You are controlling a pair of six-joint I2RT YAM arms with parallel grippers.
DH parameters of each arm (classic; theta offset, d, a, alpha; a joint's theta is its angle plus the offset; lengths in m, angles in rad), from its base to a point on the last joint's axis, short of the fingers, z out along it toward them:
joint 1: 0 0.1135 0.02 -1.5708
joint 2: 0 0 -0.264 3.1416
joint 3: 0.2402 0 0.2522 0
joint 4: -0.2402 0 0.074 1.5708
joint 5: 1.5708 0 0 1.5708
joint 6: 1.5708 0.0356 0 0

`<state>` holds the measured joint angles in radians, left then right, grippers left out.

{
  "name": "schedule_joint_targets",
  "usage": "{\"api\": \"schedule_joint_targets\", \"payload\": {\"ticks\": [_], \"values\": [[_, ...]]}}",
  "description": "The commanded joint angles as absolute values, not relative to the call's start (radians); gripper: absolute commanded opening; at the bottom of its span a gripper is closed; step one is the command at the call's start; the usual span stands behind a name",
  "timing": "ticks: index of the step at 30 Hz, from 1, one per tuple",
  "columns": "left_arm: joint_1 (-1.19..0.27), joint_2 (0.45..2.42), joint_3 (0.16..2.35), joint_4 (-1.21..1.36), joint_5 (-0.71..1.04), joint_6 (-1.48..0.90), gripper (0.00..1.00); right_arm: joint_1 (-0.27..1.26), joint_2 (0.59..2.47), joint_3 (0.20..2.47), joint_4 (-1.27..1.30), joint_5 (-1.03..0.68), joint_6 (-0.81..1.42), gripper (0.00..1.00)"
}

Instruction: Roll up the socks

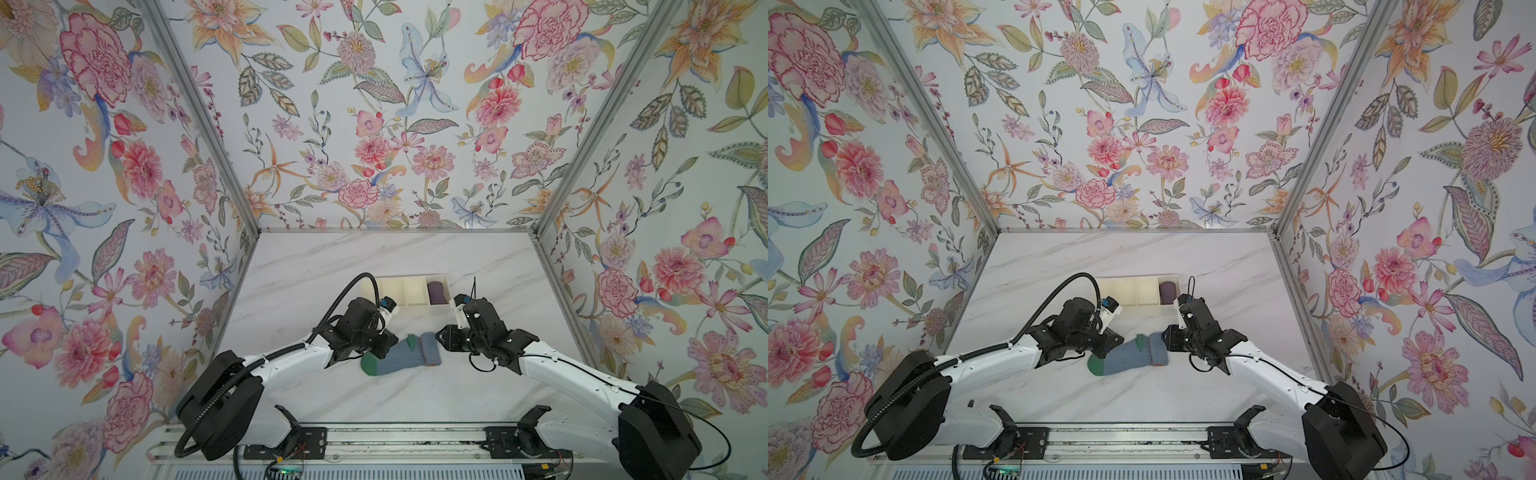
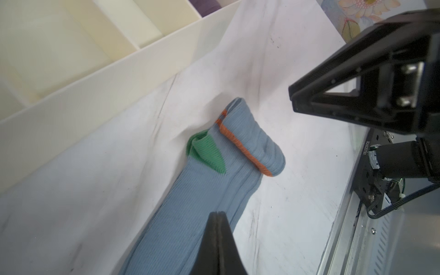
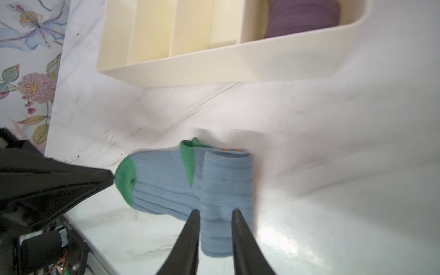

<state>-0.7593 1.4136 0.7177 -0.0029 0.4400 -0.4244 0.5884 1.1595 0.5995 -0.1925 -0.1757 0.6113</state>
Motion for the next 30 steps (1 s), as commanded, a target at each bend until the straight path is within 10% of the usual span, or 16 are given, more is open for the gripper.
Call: {"api": "schedule_joint_targets", "payload": {"ticks": [1, 30], "values": [[-0.813, 1.471, 0.782, 0.052, 0.431, -0.435, 0.00, 0.545, 1.149, 0.561, -0.232, -0.186, 0.651, 0.24], [-0.937, 1.796, 1.041, -0.034, 0.364, -0.377, 0.00, 0.566, 1.315, 0.486, 0.035, -0.485, 0.724, 0.13]]}}
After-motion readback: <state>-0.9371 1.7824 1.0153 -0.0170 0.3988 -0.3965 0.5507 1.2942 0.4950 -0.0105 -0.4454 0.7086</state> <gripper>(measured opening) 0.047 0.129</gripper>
